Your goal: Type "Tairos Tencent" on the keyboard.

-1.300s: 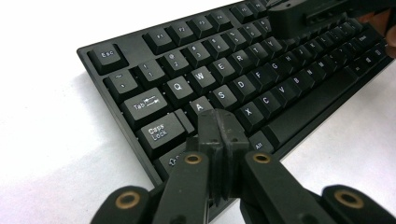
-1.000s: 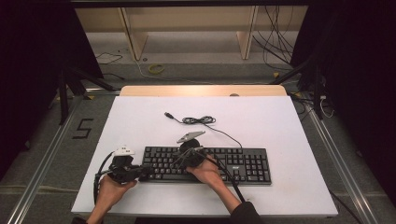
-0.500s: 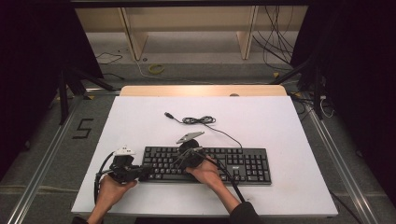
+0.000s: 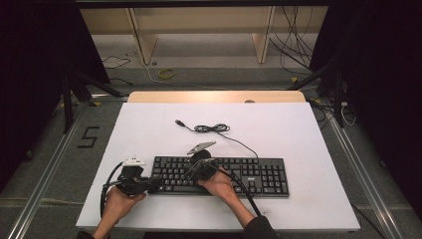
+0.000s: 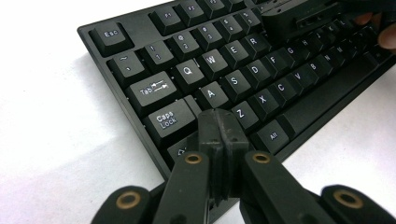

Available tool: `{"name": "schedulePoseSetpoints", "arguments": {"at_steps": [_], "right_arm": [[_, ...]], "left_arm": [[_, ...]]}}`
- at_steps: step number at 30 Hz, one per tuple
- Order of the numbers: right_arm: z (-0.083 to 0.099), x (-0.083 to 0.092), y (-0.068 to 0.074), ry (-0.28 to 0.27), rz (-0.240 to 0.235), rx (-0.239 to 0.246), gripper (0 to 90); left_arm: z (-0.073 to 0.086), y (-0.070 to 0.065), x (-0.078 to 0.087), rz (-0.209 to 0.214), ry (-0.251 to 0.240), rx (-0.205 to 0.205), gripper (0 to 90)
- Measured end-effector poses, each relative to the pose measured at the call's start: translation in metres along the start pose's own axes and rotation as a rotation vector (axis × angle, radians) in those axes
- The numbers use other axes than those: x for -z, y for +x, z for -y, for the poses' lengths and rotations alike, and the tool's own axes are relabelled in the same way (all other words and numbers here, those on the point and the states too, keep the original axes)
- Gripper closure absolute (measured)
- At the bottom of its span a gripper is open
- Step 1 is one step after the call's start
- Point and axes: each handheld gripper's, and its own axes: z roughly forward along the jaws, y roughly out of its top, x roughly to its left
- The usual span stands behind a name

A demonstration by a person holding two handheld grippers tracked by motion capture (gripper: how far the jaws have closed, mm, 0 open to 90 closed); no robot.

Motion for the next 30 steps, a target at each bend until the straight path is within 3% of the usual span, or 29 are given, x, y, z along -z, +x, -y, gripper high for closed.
{"name": "schedulePoseSetpoints", "arguments": {"at_steps": [6, 11, 17, 20, 22, 30], "right_arm": [[0.0, -0.001, 0.0, -0.003, 0.007, 0.003, 90.0], [0.001, 0.003, -0.001, -0.021, -0.008, -0.021, 90.0], [0.001, 0.014, -0.003, -0.069, -0.026, -0.04, 84.4], [0.001, 0.019, -0.004, -0.086, -0.036, -0.036, 80.7], [0.002, 0.023, -0.005, -0.098, -0.048, -0.043, 77.3], [0.007, 0.033, -0.007, -0.124, -0.075, -0.051, 64.5]], "left_arm": [[0.0, 0.0, 0.0, 0.002, -0.002, -0.001, 89.3], [-0.001, -0.001, 0.004, 0.011, -0.035, -0.006, 88.1], [-0.003, -0.003, 0.006, 0.04, -0.081, -0.007, 79.0], [-0.004, -0.003, 0.006, 0.054, -0.099, -0.005, 67.6], [-0.005, -0.004, 0.007, 0.066, -0.114, -0.007, 64.9], [-0.009, -0.008, 0.006, 0.071, -0.138, -0.01, 51.9]]}}
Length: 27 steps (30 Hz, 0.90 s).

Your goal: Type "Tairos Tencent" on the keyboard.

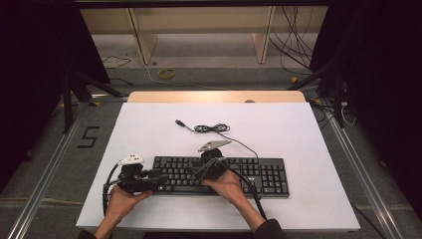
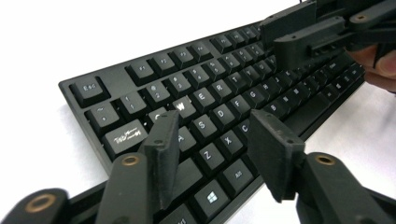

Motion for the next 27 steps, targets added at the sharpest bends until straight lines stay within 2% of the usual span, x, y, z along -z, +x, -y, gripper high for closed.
{"name": "schedulePoseSetpoints", "arguments": {"at_steps": [8, 13, 20, 27], "right_arm": [[0.003, 0.01, 0.001, -0.012, -0.007, -0.001, 48.0], [0.006, 0.018, 0.003, -0.023, -0.012, 0.002, 42.1], [0.011, 0.026, 0.007, -0.029, -0.024, 0.005, 36.9], [0.017, 0.033, 0.007, -0.039, -0.028, 0.007, 33.6]], "left_arm": [[-0.005, 0.0, -0.003, -0.006, -0.016, 0.018, 39.8], [-0.009, 0.001, -0.004, -0.013, -0.027, 0.027, 35.7], [-0.013, 0.002, -0.008, -0.019, -0.02, 0.03, 38.6], [-0.02, 0.001, -0.017, -0.02, 0.005, 0.015, 48.5]]}}
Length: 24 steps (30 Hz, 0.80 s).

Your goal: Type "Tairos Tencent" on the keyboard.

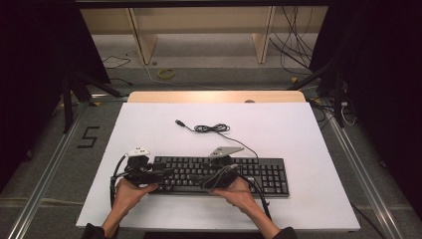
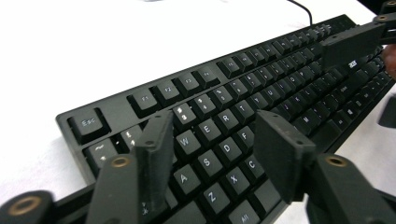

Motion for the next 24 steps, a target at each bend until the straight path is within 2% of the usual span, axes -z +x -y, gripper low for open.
{"name": "schedulePoseSetpoints", "arguments": {"at_steps": [7, 16, 18, 24], "right_arm": [[0.004, 0.006, -0.001, -0.005, 0.001, 0.0, 31.2], [0.01, 0.009, -0.001, -0.001, 0.003, 0.004, 30.5], [0.011, 0.01, -0.001, -0.003, 0.003, 0.005, 30.3], [0.011, 0.011, 0.0, -0.007, 0.002, 0.006, 29.9]], "left_arm": [[-0.005, -0.003, -0.011, 0.003, 0.041, -0.034, 67.2], [-0.009, -0.005, -0.022, 0.005, 0.072, -0.065, 86.2], [-0.009, -0.005, -0.024, 0.0, 0.08, -0.068, 88.9], [-0.012, -0.005, -0.028, -0.003, 0.088, -0.069, 89.1]]}}
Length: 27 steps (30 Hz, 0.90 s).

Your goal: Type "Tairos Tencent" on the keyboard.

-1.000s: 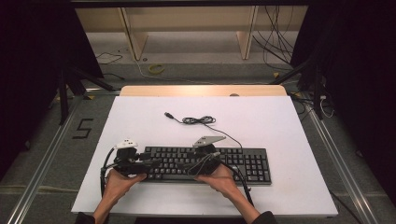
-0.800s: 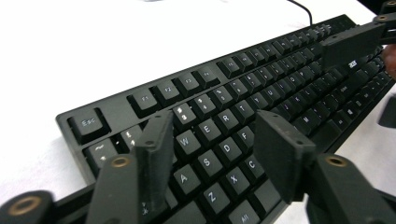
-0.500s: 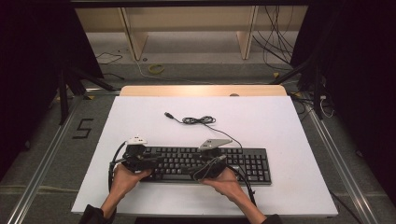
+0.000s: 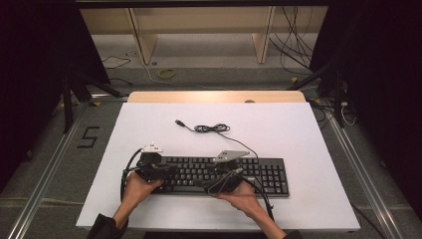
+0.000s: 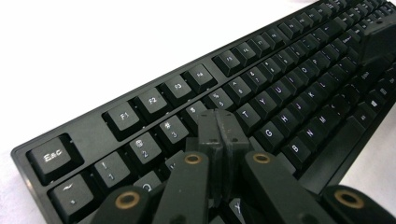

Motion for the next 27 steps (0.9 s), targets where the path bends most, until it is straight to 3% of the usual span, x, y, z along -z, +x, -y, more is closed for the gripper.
{"name": "schedulePoseSetpoints", "arguments": {"at_steps": [14, 22, 27], "right_arm": [[0.0007, 0.0002, 0.0007, -0.003, 0.002, 0.008, 30.2], [0.0006, -0.0007, -0.0002, 0.0, 0.012, 0.005, 30.9], [0.0006, -0.0016, -0.0009, 0.001, 0.015, 0.004, 32.3]], "left_arm": [[0.0003, -0.0001, -0.0092, -0.014, 0.044, 0.012, 89.4], [0.0, -0.0008, -0.0068, -0.019, 0.028, 0.012, 88.9], [-0.0013, -0.0009, 0.0, -0.007, 0.006, 0.025, 81.5]]}}
